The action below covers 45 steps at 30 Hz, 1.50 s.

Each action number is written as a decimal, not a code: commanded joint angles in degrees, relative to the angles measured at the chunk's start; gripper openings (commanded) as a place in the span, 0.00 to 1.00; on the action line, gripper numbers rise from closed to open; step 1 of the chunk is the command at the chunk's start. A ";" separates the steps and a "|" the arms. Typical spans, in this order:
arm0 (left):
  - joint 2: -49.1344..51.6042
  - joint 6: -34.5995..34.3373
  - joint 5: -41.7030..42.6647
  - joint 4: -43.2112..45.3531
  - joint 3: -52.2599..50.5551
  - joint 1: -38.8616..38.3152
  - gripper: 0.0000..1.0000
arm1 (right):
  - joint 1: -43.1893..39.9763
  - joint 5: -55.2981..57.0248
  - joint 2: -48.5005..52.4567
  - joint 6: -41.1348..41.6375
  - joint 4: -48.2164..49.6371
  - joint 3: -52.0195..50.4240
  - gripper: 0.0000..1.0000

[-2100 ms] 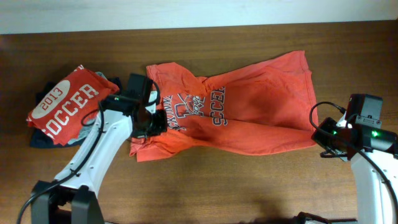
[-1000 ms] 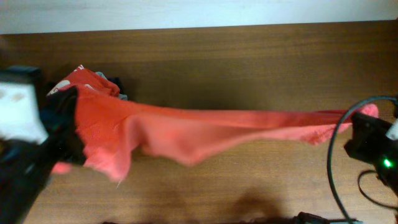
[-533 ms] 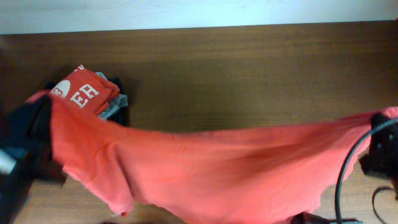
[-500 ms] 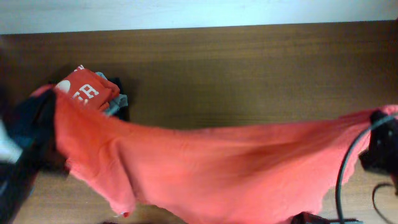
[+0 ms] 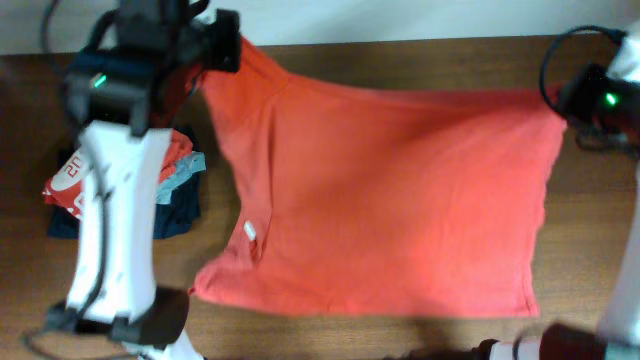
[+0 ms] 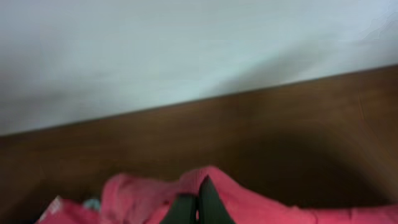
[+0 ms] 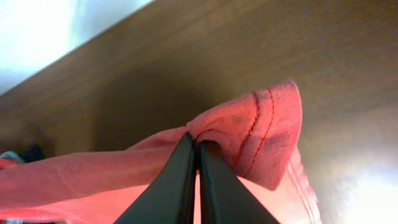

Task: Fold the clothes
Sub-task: 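Swing the shirt forward and lay it flat with both grippers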

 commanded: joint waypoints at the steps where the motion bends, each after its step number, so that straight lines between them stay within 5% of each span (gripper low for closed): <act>1: 7.80 3.80 -1.01 5.29 0.42 0.35 0.01 | 0.39 -1.92 8.09 -0.42 5.01 0.04 0.04; 9: 26.14 6.29 -0.35 19.91 0.44 0.35 0.04 | 3.19 -3.06 22.64 -0.39 20.72 0.04 0.04; 17: 34.25 6.27 -0.48 30.45 0.44 0.42 0.06 | 5.97 -2.91 30.71 -0.37 33.03 0.04 0.05; 24: 34.69 6.27 -0.83 33.83 0.46 0.74 0.13 | 6.19 -2.56 33.05 -0.22 38.53 0.04 0.09; 30: 34.67 6.27 -0.81 26.91 1.84 0.79 0.23 | 6.03 4.94 33.03 -0.22 38.38 0.04 0.09; 33: 34.67 6.27 -0.81 18.82 3.32 0.79 0.39 | 5.46 10.32 33.00 -0.20 36.44 0.07 0.57; 35: 34.67 6.27 -0.83 13.44 4.46 0.79 0.53 | 4.76 10.71 32.79 -0.15 34.84 0.09 0.70; 39: 34.67 6.21 -0.83 3.54 5.29 1.20 0.64 | 2.43 8.31 30.88 2.86 28.28 0.20 0.75; 45: 36.44 3.74 -0.83 -2.12 4.96 4.20 0.63 | 0.90 -1.22 26.93 2.78 16.33 0.20 0.74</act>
